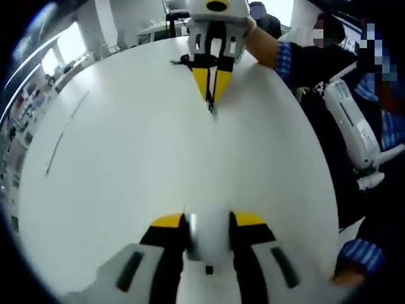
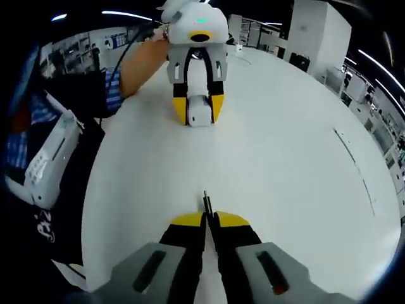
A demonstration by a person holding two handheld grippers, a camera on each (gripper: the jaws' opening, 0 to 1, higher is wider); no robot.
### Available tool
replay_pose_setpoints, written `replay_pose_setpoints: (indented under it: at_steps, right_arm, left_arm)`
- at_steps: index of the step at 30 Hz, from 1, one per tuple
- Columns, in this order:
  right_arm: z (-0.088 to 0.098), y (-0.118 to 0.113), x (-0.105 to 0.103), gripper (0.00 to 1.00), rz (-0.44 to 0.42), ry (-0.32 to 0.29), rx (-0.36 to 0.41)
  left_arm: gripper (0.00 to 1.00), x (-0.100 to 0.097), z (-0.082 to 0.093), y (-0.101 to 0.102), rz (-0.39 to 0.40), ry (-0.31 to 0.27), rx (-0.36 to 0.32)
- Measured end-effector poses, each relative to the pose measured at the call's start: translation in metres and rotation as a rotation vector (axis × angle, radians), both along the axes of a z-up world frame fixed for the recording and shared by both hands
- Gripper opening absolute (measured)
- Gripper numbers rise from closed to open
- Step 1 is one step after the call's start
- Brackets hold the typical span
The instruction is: Plug the desk Type‑C cable into the charger adapter.
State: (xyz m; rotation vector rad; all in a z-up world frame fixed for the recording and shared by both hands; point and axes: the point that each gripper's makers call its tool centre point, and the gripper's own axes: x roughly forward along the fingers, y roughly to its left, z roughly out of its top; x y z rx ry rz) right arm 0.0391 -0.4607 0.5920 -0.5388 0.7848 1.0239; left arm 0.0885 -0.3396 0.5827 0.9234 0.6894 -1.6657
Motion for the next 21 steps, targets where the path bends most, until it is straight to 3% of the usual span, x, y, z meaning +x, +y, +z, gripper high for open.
replay_pose_setpoints:
  at_steps: [9, 14, 21]
  right_arm:
    - [-0.004, 0.002, 0.002, 0.05, 0.006, -0.011, 0.005]
    - [-0.006, 0.003, 0.005, 0.05, 0.009, -0.009, 0.003]
    - [-0.009, 0.006, 0.007, 0.05, 0.016, -0.010, -0.004]
  left_arm:
    - [0.29, -0.004, 0.001, -0.006, 0.035, 0.070, -0.241]
    - [0.29, -0.002, 0.004, -0.004, 0.018, 0.075, -0.294]
    - [0.31, -0.002, 0.005, 0.004, 0.002, 0.088, -0.292]
